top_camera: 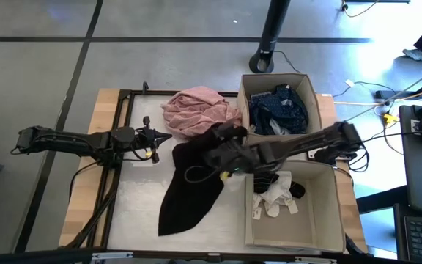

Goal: Sort clothes
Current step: Put the black shirt into the bottom laundry organizer

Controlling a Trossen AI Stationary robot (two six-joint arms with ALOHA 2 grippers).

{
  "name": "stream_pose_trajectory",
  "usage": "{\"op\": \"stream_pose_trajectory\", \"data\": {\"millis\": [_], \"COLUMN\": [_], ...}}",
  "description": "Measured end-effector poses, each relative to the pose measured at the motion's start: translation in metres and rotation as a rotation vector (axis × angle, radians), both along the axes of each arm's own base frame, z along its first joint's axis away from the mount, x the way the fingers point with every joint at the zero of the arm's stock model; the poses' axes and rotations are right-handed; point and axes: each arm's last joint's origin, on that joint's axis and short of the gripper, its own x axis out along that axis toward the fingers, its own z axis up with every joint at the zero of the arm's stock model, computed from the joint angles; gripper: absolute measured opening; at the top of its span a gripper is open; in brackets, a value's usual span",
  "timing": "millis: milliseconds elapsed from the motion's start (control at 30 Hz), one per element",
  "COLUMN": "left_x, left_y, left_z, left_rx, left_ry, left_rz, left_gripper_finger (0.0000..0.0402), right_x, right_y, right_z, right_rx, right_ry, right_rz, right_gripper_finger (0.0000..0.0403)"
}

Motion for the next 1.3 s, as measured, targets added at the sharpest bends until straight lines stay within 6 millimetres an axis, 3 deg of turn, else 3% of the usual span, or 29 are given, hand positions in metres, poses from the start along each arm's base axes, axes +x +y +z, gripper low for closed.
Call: {"op": "stream_pose_trajectory", "data": {"millis": [867,1133,1300], "left_x": [0.0,0.0,0.0], "left_y": [0.0,0.0,0.0], "left_z": [0.0,0.0,0.0], "left_rx": [-0.003,-0.001,-0.001], "left_ry": [-0.007,-0.006,-0.005], "left_rz": [0.001,0.0,0.0], "left_gripper_finger": [0.0005,0.0005,0.0005], "right_x": [-0.165,-0.223,-0.24], "right_y": [-0.007,-0.016,-0.017], "right_z": [0.257,0.308,0.323], "right_rx": [-0.016,0.086,0.133], "right_ry": [-0.549,-0.746,-0.847], "right_rz": [0.052,0.062,0.09], "right_gripper_finger": [0.0028,0.0028,0.0028]}}
